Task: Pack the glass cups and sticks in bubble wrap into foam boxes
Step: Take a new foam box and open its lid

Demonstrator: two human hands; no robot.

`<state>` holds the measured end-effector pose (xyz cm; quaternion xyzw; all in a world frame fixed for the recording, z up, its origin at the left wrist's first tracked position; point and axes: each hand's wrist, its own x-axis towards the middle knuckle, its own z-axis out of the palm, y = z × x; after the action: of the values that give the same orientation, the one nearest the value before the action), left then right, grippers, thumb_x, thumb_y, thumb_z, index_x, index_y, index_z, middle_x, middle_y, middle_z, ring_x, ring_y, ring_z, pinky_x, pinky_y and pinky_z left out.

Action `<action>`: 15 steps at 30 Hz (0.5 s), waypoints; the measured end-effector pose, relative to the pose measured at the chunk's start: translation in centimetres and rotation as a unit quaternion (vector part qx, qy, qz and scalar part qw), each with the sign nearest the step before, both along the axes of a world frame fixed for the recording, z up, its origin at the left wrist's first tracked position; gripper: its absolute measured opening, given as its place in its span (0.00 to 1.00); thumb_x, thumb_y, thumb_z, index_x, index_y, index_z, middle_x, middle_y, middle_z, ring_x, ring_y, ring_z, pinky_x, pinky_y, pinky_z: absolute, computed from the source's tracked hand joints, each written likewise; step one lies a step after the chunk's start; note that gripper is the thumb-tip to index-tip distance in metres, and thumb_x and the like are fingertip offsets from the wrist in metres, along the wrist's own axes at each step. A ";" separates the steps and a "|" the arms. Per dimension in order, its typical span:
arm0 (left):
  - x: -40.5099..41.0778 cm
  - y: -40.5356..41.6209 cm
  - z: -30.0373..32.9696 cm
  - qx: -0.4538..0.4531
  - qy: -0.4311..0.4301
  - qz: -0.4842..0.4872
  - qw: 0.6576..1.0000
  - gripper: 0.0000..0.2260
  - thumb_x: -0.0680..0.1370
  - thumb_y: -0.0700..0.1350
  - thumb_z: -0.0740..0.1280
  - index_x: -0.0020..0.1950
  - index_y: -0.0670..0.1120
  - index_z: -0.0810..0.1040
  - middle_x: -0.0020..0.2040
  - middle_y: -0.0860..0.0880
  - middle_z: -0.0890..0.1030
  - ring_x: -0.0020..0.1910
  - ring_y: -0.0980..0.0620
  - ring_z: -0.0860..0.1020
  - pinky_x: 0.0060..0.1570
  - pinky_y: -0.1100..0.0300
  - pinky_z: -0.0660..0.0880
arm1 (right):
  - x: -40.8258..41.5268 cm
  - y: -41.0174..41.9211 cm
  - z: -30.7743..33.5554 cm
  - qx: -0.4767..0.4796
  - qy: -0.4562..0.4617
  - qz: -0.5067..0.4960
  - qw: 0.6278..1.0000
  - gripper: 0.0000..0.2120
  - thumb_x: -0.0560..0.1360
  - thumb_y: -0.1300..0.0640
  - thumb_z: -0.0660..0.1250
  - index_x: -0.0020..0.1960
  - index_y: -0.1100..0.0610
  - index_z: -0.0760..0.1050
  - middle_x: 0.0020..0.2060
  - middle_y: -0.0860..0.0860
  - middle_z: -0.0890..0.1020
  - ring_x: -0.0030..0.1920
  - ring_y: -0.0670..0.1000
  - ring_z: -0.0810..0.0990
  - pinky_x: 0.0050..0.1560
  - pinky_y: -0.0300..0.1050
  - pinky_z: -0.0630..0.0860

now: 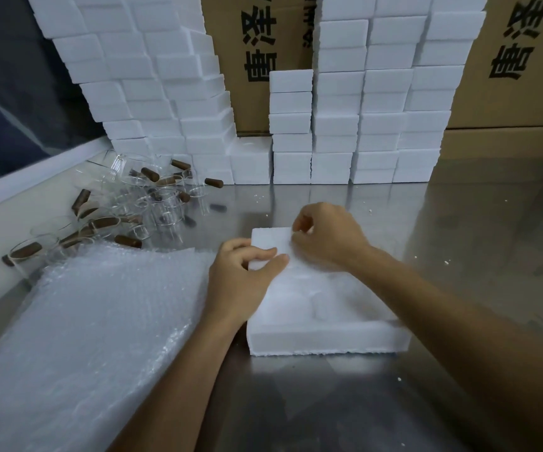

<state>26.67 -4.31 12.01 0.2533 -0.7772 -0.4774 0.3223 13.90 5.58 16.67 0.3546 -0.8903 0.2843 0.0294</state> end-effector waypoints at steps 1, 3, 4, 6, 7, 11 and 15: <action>0.0 0.1 -0.1 0.002 0.005 0.001 1.000 0.09 0.69 0.50 0.79 0.47 0.52 0.87 0.54 0.62 0.74 0.48 0.75 0.73 0.43 0.83 0.64 | -0.2 -1.4 0.3 -0.001 -0.014 0.013 1.000 0.05 0.72 0.58 0.65 0.43 0.52 0.79 0.43 0.49 0.84 0.47 0.54 0.81 0.47 0.47 0.78; -0.1 0.2 -0.1 0.012 0.010 0.003 1.000 0.10 0.67 0.51 0.80 0.46 0.52 0.87 0.54 0.62 0.74 0.47 0.78 0.72 0.43 0.83 0.65 | -1.0 -4.4 0.8 0.012 -0.024 0.038 0.999 0.04 0.72 0.58 0.65 0.42 0.52 0.78 0.43 0.49 0.83 0.47 0.54 0.81 0.48 0.47 0.79; -0.1 0.2 -0.2 0.019 0.011 0.005 1.000 0.09 0.67 0.51 0.80 0.45 0.53 0.86 0.54 0.62 0.74 0.46 0.78 0.72 0.43 0.82 0.65 | -1.5 -6.0 0.9 0.024 -0.020 0.050 0.998 0.03 0.73 0.57 0.66 0.42 0.52 0.77 0.44 0.50 0.83 0.48 0.54 0.81 0.49 0.48 0.79; -0.1 0.2 -0.3 0.039 0.010 0.006 0.999 0.08 0.67 0.51 0.80 0.44 0.54 0.86 0.54 0.62 0.74 0.47 0.76 0.73 0.42 0.81 0.67 | -2.7 -9.1 1.0 0.040 -0.001 0.067 0.997 0.03 0.74 0.55 0.67 0.47 0.53 0.77 0.47 0.51 0.83 0.50 0.54 0.81 0.51 0.49 0.80; -0.1 0.2 -0.3 0.049 0.006 0.008 0.999 0.08 0.67 0.51 0.80 0.44 0.55 0.86 0.55 0.62 0.75 0.48 0.74 0.74 0.43 0.79 0.68 | -3.3 -10.7 0.9 0.045 0.011 0.072 0.996 0.07 0.74 0.55 0.67 0.52 0.53 0.77 0.50 0.51 0.82 0.51 0.54 0.80 0.52 0.49 0.79; -0.1 0.4 -0.2 0.054 -0.013 0.006 0.998 0.10 0.70 0.53 0.78 0.48 0.53 0.85 0.59 0.62 0.75 0.56 0.60 0.76 0.60 0.59 0.76 | -5.2 -16.5 0.9 0.061 0.047 0.082 0.994 0.21 0.75 0.55 0.68 0.67 0.55 0.71 0.60 0.54 0.77 0.56 0.56 0.77 0.56 0.52 0.77; -0.1 0.1 0.0 0.032 -0.023 -0.011 0.999 0.09 0.74 0.50 0.74 0.51 0.48 0.84 0.62 0.60 0.75 0.58 0.57 0.76 0.63 0.54 0.75 | -6.0 -21.1 0.7 0.082 0.079 0.092 0.989 0.28 0.75 0.54 0.69 0.72 0.57 0.64 0.65 0.57 0.72 0.62 0.59 0.74 0.62 0.56 0.74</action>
<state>26.56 -4.16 11.98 0.2657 -0.7716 -0.4996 0.2905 7.93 -15.47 17.41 0.4574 -0.8691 0.1830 0.0437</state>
